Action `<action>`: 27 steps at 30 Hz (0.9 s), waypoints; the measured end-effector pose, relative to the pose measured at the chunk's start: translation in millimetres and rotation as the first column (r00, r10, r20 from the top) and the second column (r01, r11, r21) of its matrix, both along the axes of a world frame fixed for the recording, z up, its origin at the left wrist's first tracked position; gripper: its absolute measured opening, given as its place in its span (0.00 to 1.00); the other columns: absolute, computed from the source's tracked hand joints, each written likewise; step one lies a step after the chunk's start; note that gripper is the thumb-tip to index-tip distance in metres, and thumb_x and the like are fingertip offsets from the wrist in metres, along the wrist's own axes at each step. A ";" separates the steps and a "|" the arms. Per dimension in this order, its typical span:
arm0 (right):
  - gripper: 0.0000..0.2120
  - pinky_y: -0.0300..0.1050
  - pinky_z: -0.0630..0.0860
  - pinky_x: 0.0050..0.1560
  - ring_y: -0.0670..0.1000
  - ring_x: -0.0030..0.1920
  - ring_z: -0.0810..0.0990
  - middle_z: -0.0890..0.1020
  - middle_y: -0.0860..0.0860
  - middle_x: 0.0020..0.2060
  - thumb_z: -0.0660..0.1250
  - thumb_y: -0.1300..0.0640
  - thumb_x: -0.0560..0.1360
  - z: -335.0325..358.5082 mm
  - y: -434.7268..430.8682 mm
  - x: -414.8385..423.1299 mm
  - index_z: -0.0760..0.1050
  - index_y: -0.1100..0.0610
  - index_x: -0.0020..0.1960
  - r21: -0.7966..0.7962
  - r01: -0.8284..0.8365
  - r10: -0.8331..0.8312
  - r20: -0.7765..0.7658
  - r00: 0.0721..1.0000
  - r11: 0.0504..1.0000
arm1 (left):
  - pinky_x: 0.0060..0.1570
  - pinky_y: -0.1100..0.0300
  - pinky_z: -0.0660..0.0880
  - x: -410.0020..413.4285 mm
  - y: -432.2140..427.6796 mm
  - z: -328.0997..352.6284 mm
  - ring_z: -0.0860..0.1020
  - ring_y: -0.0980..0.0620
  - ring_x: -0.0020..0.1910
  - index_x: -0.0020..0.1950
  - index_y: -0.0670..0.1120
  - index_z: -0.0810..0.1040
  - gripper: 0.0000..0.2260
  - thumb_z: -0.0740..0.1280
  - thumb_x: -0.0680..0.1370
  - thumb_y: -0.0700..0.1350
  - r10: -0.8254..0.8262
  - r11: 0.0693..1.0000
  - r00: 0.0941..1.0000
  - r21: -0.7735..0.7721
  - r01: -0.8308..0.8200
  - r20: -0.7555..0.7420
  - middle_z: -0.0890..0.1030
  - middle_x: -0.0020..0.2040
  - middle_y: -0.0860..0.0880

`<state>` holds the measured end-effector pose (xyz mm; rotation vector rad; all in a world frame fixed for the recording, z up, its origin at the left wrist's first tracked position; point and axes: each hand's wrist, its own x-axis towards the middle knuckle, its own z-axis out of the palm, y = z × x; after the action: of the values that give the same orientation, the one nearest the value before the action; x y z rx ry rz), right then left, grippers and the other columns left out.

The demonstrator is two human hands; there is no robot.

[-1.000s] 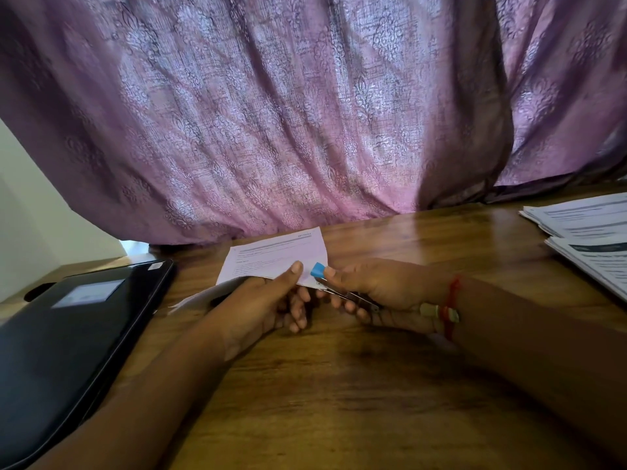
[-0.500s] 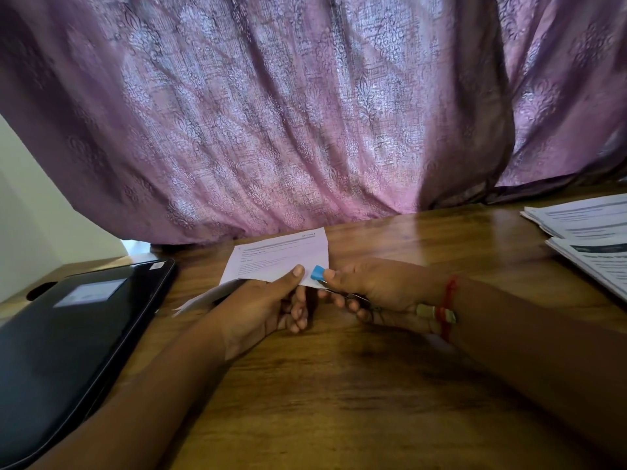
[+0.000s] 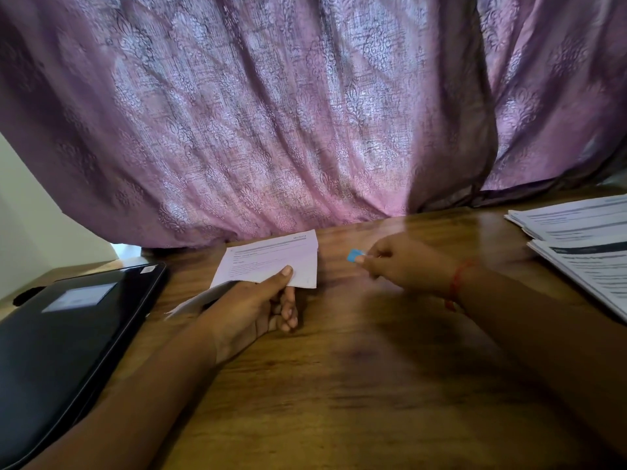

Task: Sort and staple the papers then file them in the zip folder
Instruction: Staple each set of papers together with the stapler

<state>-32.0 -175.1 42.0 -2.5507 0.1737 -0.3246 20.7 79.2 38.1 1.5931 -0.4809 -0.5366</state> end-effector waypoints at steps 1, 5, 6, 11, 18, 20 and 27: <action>0.16 0.42 0.68 0.34 0.51 0.35 0.76 0.77 0.49 0.32 0.68 0.43 0.76 -4.1 -9.2 2.2 0.78 0.55 0.39 -0.095 0.075 -0.073 0.028 0.997 0.993 | 0.33 0.59 0.76 0.0 0.1 0.0 0.77 0.48 0.31 0.38 0.43 0.78 0.17 0.63 0.82 0.51 -0.002 1.000 1.000 0.002 0.002 0.000 0.74 0.31 0.44; 0.11 0.44 0.63 0.38 0.54 0.44 0.76 0.78 0.53 0.43 0.70 0.46 0.75 -9.6 -31.4 1.8 0.76 0.53 0.47 -0.309 0.209 -0.207 0.040 0.978 0.928 | 0.32 0.60 0.76 -1.0 -0.7 0.6 0.77 0.48 0.31 0.37 0.42 0.77 0.17 0.64 0.81 0.51 0.000 1.000 1.000 0.010 0.000 -0.006 0.74 0.31 0.43; 0.12 0.44 0.63 0.38 0.55 0.45 0.77 0.80 0.54 0.45 0.70 0.46 0.74 -10.0 -35.8 0.6 0.78 0.54 0.50 -0.342 0.231 -0.226 0.053 0.973 0.911 | 0.32 0.60 0.76 -1.2 -1.0 0.6 0.77 0.48 0.31 0.37 0.42 0.78 0.17 0.64 0.81 0.51 -0.001 1.000 1.000 0.012 0.001 -0.009 0.74 0.31 0.43; 0.20 0.45 0.70 0.43 0.55 0.50 0.79 0.82 0.55 0.51 0.70 0.40 0.73 -16.8 -47.1 4.1 0.80 0.54 0.54 -0.375 0.242 -0.258 0.009 0.966 0.895 | 0.32 0.60 0.76 -1.5 -0.7 2.1 0.77 0.47 0.31 0.34 0.44 0.80 0.17 0.66 0.79 0.50 -0.020 0.999 1.000 0.025 0.021 -0.022 0.75 0.31 0.43; 0.19 0.47 0.70 0.51 0.57 0.52 0.79 0.82 0.55 0.48 0.66 0.35 0.72 -14.5 -28.7 8.4 0.79 0.52 0.46 -0.359 0.348 -0.264 0.264 0.928 0.866 | 0.34 0.59 0.77 -2.6 -0.6 2.1 0.77 0.47 0.31 0.34 0.44 0.82 0.16 0.66 0.78 0.52 -0.055 0.998 0.998 0.044 0.055 -0.014 0.76 0.32 0.42; 0.20 0.47 0.73 0.44 0.55 0.43 0.81 0.82 0.52 0.39 0.66 0.36 0.73 -11.9 -1.3 10.1 0.77 0.54 0.39 0.046 0.216 -0.221 0.245 0.944 0.975 | 0.34 0.59 0.77 -3.8 -1.4 2.1 0.78 0.47 0.31 0.34 0.44 0.82 0.17 0.66 0.78 0.52 -0.067 0.997 0.998 0.048 0.067 -0.013 0.76 0.31 0.42; 0.15 0.39 0.81 0.41 0.51 0.51 0.85 0.85 0.57 0.53 0.68 0.59 0.78 -17.1 69.0 6.3 0.76 0.65 0.62 0.961 -0.049 0.150 0.008 0.989 0.272 | 0.34 0.60 0.77 -0.4 2.5 3.0 0.80 0.47 0.34 0.39 0.42 0.83 0.18 0.69 0.77 0.56 -0.164 0.982 0.986 0.096 0.164 -0.008 0.78 0.35 0.40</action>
<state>-25.6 -106.1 25.0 -1.2861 0.1638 -0.0004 20.3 81.6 41.1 1.6543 -0.5972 -0.6932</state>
